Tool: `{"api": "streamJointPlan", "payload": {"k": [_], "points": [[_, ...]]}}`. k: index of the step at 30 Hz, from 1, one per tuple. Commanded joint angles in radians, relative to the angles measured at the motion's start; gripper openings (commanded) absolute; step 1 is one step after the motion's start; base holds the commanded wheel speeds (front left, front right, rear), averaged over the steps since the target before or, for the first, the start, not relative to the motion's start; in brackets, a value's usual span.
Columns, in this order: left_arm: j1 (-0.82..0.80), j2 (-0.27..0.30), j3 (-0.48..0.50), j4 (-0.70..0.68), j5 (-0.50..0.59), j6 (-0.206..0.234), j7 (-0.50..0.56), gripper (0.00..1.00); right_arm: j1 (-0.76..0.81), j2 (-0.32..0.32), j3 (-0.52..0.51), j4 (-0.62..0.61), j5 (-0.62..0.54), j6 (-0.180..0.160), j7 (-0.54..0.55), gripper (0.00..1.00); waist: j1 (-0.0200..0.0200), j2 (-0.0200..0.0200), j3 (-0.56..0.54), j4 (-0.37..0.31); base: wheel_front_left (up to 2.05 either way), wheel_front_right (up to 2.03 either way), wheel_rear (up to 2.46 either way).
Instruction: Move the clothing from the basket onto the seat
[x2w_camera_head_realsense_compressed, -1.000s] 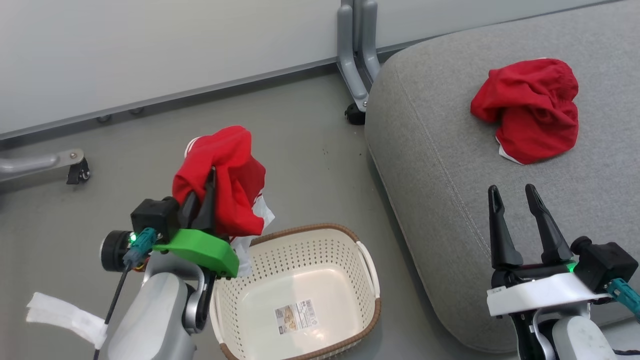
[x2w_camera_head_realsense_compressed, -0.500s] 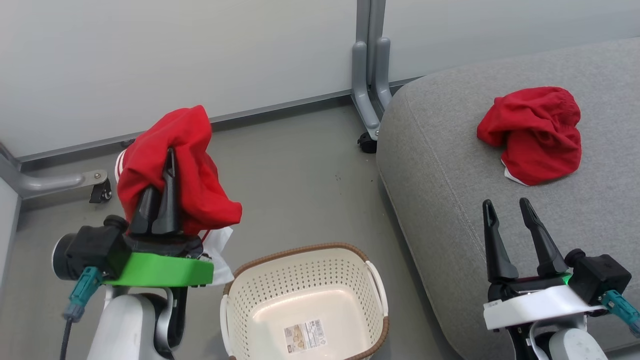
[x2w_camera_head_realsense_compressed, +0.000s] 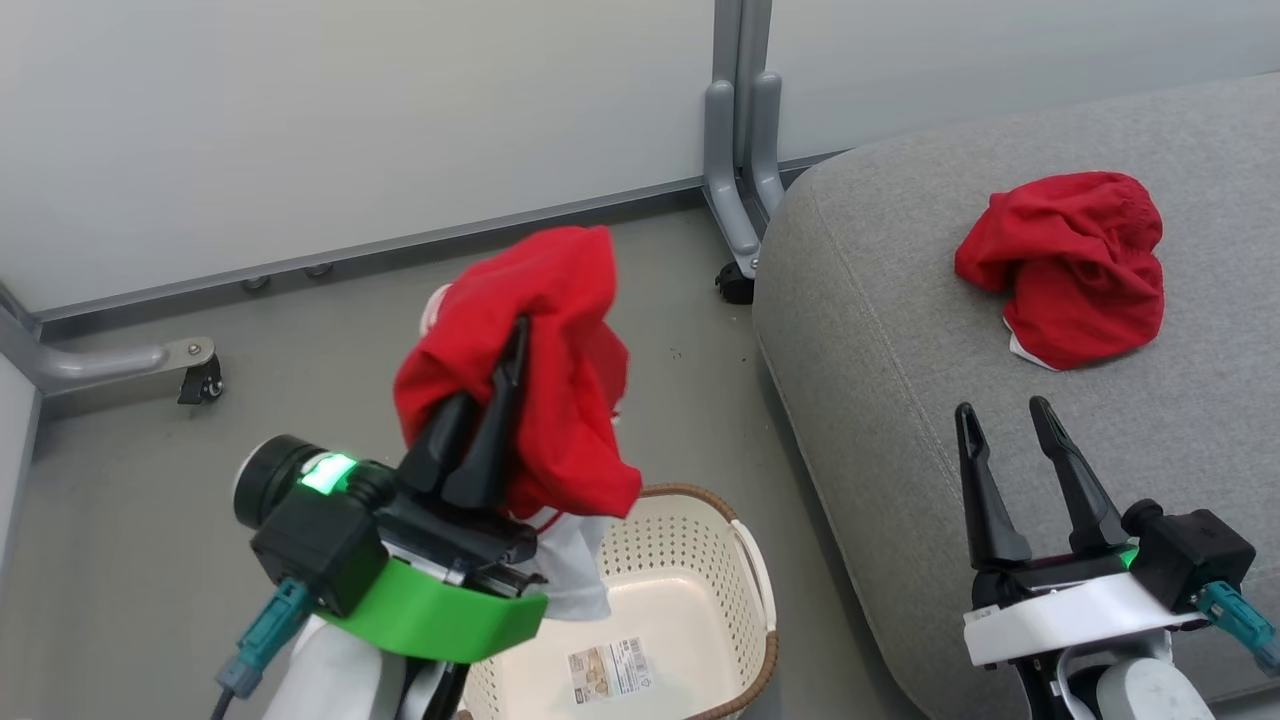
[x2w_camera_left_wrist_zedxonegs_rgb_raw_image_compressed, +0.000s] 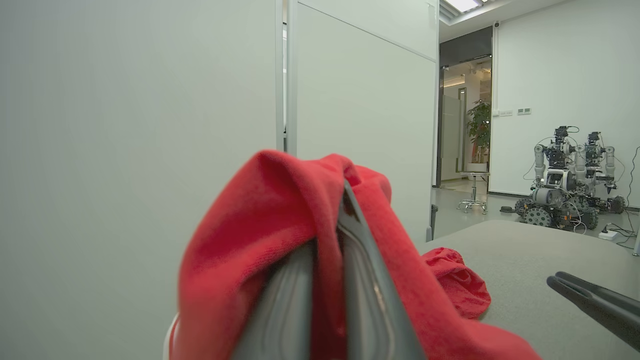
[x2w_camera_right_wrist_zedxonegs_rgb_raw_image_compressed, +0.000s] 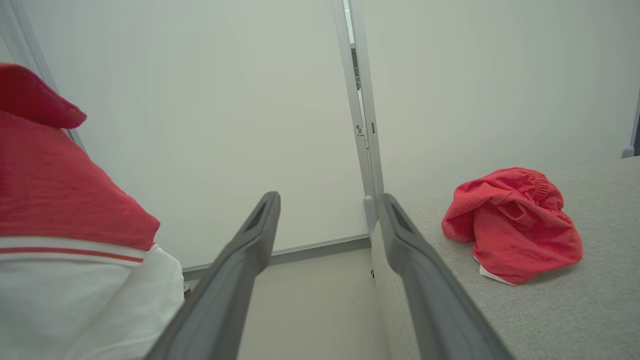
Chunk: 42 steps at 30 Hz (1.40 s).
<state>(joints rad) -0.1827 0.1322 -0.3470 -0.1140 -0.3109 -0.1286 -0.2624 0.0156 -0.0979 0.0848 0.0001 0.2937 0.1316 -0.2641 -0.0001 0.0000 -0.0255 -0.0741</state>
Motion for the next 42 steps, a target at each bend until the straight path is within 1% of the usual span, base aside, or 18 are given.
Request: {"api": "streamJointPlan", "payload": {"k": [1, 4, 9, 14, 19, 23, 27, 29, 33, 37, 42], "points": [[-0.019, 0.017, -0.029, -0.017, -0.006, -0.003, -0.003, 0.0, 0.005, -0.005, 0.002, -0.004, -0.004, -0.002, -0.001, 1.0, 0.0001, 0.0, 0.001, 0.0, 0.0, 0.0, 0.0], [-0.027, 0.026, -0.083, -0.048, -0.019, -0.003, -0.003, 0.0, 0.003, -0.007, 0.007, -0.007, -0.004, -0.002, -0.001, 1.0, 0.0001, 0.0, 0.003, 0.0, 0.0, 0.0, 0.0], [-0.041, 0.02, -0.152, -0.095, -0.04, -0.003, -0.003, 0.0, 0.005, -0.012, 0.015, -0.011, -0.004, -0.002, -0.001, 1.0, 0.0001, 0.0, 0.009, 0.0, 0.0, 0.0, 0.0], [-0.062, 0.031, -0.217, -0.134, -0.06, -0.003, -0.003, 0.0, 0.005, -0.018, 0.023, -0.011, -0.002, -0.002, -0.001, 1.0, 0.0001, 0.0, 0.014, -0.001, 0.0, 0.0, 0.0], [-0.067, 0.038, -0.224, -0.142, -0.069, -0.003, -0.003, 0.0, 0.001, -0.02, 0.032, -0.012, 0.001, -0.002, -0.001, 1.0, 0.0001, 0.0, 0.015, -0.003, 0.0, 0.0, 0.0], [-0.06, 0.04, -0.22, -0.13, -0.07, -0.003, -0.003, 0.0, -0.009, -0.038, 0.073, -0.023, 0.014, -0.002, -0.001, 1.0, 0.0001, 0.0, 0.012, -0.006, 0.0, 0.0, 0.0], [-0.052, 0.042, -0.226, -0.121, -0.07, -0.003, -0.003, 0.0, -0.024, -0.088, 0.157, -0.051, 0.039, -0.002, -0.001, 1.0, 0.0001, 0.0, 0.007, -0.008, 0.0, 0.0, 0.0], [-0.051, 0.043, -0.231, -0.117, -0.07, -0.003, -0.003, 0.0, -0.034, -0.128, 0.221, -0.074, 0.055, -0.002, -0.001, 1.0, 0.0001, 0.0, 0.005, -0.009, 0.0, 0.0, 0.0], [-0.053, 0.045, -0.244, -0.106, -0.074, -0.003, -0.003, 0.0, -0.075, -0.232, 0.374, -0.128, 0.074, -0.002, -0.001, 1.0, 0.0001, 0.0, 0.002, -0.008, 0.0, 0.0, 0.0], [-0.058, 0.049, -0.257, -0.098, -0.078, -0.003, -0.003, 0.0, -0.13, -0.329, 0.503, -0.159, 0.062, -0.002, -0.001, 1.0, 0.0001, 0.0, 0.0, -0.006, 0.0, 0.0, 0.0], [-0.063, 0.054, -0.276, -0.096, -0.081, -0.003, -0.003, 0.0, -0.193, -0.387, 0.563, -0.165, 0.056, -0.002, -0.001, 1.0, 0.0001, 0.0, -0.002, 0.0, 0.0, 0.0, 0.0]]}}
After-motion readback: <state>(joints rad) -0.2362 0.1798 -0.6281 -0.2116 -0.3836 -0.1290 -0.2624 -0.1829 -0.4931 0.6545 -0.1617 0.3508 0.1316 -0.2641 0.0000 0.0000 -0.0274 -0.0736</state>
